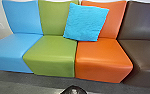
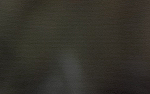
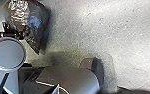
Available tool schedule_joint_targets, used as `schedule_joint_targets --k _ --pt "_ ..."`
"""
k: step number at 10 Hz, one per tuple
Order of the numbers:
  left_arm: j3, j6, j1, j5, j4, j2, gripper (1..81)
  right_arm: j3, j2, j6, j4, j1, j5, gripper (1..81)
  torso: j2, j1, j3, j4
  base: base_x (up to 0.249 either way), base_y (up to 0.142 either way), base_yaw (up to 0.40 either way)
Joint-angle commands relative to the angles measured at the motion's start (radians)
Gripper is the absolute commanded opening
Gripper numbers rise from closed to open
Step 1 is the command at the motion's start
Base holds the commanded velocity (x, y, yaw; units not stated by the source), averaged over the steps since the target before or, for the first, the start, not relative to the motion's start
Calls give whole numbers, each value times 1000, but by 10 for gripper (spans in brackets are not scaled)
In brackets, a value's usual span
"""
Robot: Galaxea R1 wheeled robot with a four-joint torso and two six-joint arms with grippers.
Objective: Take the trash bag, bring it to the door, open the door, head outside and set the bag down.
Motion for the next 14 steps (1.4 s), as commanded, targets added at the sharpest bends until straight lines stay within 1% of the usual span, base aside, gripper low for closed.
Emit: schedule_joint_targets --k 1,3,4,10,13,14 --pt "-9 -10 -73 55 40 2 811 25 -67 -1 22 56 -67 811 0 0 0 0 0 0 0" --pt "-9 -8 -73 55 42 6 811 19 -67 -1 22 53 -67 811 0 0 0 0 0 0 0" --pt "-8 -8 -71 58 51 6 10 19 -67 -1 22 53 -67 811 0 0 0 0 0 0 0" --pt "-9 -14 -61 57 50 1 10 17 -66 -1 22 49 -67 811 0 0 0 0 0 0 0" --pt "-5 -7 -58 58 56 -1 10 16 -63 -1 22 49 -67 811 0 0 0 0 0 0 0" --pt "-5 -8 -58 60 63 -1 10 16 -61 -1 22 49 -67 811 100 -64 0 0 0 0 0"
